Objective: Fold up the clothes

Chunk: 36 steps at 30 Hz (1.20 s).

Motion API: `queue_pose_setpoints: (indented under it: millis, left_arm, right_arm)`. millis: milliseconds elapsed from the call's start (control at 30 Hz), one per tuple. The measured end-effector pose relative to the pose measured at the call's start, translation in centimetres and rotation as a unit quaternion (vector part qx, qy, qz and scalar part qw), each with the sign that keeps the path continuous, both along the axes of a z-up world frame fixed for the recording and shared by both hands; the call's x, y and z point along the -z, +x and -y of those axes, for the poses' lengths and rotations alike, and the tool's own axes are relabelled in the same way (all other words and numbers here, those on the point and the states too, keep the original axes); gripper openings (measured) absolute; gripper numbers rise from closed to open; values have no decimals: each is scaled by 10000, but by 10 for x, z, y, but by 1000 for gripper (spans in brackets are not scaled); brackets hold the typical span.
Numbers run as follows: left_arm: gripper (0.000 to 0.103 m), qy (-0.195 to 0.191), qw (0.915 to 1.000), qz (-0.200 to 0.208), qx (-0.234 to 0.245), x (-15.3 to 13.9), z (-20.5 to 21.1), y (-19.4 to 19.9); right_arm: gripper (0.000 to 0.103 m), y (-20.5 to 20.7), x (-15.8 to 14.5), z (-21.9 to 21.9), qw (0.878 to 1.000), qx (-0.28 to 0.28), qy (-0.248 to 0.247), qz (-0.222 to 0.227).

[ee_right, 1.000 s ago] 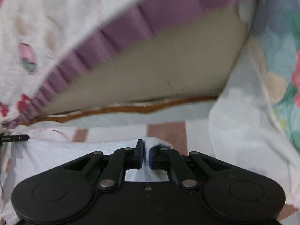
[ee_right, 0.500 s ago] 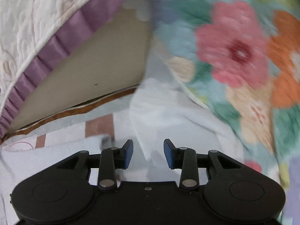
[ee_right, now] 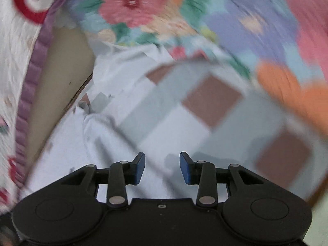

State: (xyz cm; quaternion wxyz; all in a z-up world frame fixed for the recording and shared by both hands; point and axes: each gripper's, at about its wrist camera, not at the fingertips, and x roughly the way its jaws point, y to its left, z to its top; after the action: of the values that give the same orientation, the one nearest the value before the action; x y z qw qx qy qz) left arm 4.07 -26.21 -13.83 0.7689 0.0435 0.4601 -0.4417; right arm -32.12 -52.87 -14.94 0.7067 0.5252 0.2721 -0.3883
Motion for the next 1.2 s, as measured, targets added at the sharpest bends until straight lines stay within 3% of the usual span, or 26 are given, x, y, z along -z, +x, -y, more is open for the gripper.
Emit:
queue_pose_setpoints:
  millis: [100, 233, 333, 433, 567, 633, 667, 700, 767, 833, 900, 933, 967, 1067, 1200]
  left_arm:
    - [47, -78, 9990, -142, 410, 8, 38, -36]
    - [47, -363, 9956, -520, 684, 33, 63, -65]
    - [44, -139, 9956, -455, 804, 48, 64, -80]
    - [44, -154, 9962, -262, 819, 49, 56, -77]
    - [44, -183, 9962, -494, 698, 57, 54, -66]
    - [44, -171, 9961, -503, 707, 60, 56, -64]
    - [44, -157, 9961, -495, 713, 60, 57, -64]
    - [44, -151, 9961, -480, 727, 60, 58, -65]
    - [44, -155, 9959, -442, 772, 59, 60, -67]
    - [44, -191, 9959, -426, 779, 56, 58, -67]
    - [44, -313, 9960, -462, 698, 51, 54, -62]
    - [45, -396, 9960, -500, 619, 47, 50, -56]
    - [46, -465, 9960, -529, 553, 45, 47, -51]
    - [47, -534, 9961, -596, 370, 42, 39, -34]
    - [47, -446, 9957, -803, 122, 52, 31, -19]
  right_arm:
    - [45, -18, 9, -24, 9964, 562, 615, 185]
    - [45, -22, 24, -39, 9870, 717, 1095, 934]
    - [46, -9, 44, -45, 9760, 746, 1560, 1327]
    - [50, 8, 43, -40, 9822, 694, 1236, 1233]
    - [61, 26, 39, -28, 9867, 719, 736, 1257]
    - [50, 33, 38, -26, 9884, 688, 526, 1246]
    - [22, 36, 36, -26, 9902, 688, 342, 1168]
    - [6, 39, 31, -25, 9920, 603, 17, 1112]
    - [6, 47, 12, -25, 9911, 293, -894, 938]
    - [6, 62, -23, -34, 9760, -309, -2077, 572]
    - [6, 84, -57, -56, 9421, -1179, -3136, 129]
    - [6, 95, -71, -70, 9189, -1648, -3584, -55]
    - [5, 103, -80, -81, 9035, -2048, -3763, -80]
    - [5, 124, -77, -108, 8862, -2921, -3595, -67]
    - [5, 149, -31, -139, 8500, -4094, -3249, -654]
